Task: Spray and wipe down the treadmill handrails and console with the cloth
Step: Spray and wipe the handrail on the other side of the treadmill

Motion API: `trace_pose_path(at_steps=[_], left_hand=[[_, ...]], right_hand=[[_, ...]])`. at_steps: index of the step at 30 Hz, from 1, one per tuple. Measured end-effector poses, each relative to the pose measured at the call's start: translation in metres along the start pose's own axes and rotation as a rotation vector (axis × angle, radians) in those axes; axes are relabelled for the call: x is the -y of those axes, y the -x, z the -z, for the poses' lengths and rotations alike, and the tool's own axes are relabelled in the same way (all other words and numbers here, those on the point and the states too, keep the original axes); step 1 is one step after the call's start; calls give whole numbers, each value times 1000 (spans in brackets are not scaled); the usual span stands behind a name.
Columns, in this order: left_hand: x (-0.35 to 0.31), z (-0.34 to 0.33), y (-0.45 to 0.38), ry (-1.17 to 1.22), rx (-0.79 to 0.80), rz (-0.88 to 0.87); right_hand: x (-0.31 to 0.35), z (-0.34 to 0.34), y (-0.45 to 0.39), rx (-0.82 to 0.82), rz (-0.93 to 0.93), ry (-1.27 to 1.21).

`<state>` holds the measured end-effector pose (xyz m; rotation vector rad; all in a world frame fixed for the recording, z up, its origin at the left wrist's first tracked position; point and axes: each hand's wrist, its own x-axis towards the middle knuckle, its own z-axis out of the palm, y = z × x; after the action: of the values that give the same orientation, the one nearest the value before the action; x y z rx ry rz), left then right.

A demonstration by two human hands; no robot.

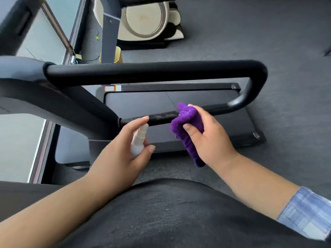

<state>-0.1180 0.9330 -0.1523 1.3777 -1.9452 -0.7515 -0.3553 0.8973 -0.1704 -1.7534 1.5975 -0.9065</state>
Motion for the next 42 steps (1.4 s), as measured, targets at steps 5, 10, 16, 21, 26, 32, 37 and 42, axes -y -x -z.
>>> trace_pose_path(at_steps=[5,10,16,21,26,32,37,42], left_hand=[[-13,-25,-18,10,13,52],[-27,-46,-33,30,1,99],[-34,-66,-42,34,-46,171],[-37,-78,-48,37,-69,228],[-36,-85,-49,35,-115,277],[-24,-84,-36,71,-111,300],[-15,-75,-23,81,-110,302],[-9,-67,-18,87,-103,304]], right_hand=[[-13,53,-51,108,249,320],[-23,84,-100,432,177,775],[-52,76,-112,573,160,904],[-69,82,-109,569,184,1000],[-79,84,-113,551,226,1040],[-72,57,-116,545,314,942],[-36,-9,-121,597,429,926],[4,-79,-121,657,504,877]])
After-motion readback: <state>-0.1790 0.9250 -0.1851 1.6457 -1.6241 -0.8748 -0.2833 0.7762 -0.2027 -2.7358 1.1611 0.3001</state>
